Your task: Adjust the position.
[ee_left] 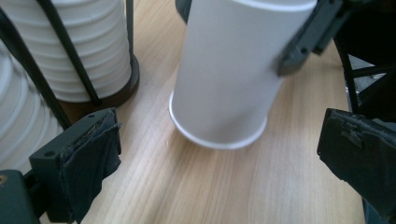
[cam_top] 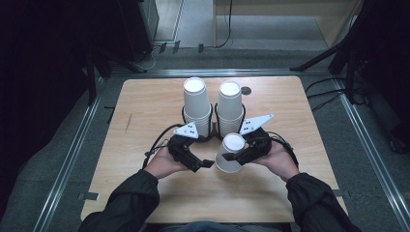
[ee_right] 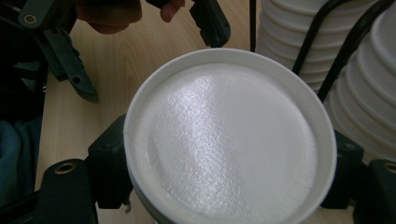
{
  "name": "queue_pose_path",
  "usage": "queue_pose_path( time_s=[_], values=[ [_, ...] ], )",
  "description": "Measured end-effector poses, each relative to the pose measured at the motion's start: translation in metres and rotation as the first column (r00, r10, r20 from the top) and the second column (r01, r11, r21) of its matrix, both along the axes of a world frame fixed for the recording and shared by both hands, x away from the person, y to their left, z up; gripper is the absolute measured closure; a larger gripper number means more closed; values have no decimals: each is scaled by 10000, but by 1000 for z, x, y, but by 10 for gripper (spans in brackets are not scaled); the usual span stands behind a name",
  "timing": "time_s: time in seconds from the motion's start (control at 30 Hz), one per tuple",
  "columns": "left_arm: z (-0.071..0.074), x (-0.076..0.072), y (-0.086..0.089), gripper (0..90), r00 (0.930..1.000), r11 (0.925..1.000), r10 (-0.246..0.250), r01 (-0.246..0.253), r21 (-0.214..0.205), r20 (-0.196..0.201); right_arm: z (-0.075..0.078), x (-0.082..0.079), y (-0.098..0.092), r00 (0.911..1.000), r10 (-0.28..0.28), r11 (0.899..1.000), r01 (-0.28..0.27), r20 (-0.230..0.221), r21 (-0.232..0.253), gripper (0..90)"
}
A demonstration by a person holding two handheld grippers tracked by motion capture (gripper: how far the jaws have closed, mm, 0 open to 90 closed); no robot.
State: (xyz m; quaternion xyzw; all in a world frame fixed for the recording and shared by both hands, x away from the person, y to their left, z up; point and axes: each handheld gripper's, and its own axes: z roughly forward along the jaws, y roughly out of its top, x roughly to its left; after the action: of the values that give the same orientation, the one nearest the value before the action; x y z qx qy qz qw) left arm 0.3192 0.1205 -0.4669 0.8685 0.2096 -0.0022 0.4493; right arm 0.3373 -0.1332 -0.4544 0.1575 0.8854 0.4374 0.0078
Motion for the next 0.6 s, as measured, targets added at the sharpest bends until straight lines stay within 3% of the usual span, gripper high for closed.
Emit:
queue_pose_path(
  time_s=[0.03,0.13,0.27,0.3,0.6],
  values=[
    [-1,1,-2,0,9999,10000,-86,86,30,-82,1,0,1,9999,134,9995,-131,-109,270,234],
    [-3,1,-4,0,9999,9998,-135,136,160,-75,5,-2,1,9999,134,9990,-129,-106,437,234],
    [-4,1,-4,0,9996,9998,-199,198,-40,-220,9,-4,0,9999,152,9983,-151,-22,570,235],
    [-4,1,-6,0,9996,9998,-215,216,24,-187,10,-4,-1,9998,166,9966,-160,-69,813,235],
    [-11,1,-16,0,9985,9988,-472,476,137,-280,14,-6,6,9996,288,9932,-279,-65,1132,235]
  ],
)
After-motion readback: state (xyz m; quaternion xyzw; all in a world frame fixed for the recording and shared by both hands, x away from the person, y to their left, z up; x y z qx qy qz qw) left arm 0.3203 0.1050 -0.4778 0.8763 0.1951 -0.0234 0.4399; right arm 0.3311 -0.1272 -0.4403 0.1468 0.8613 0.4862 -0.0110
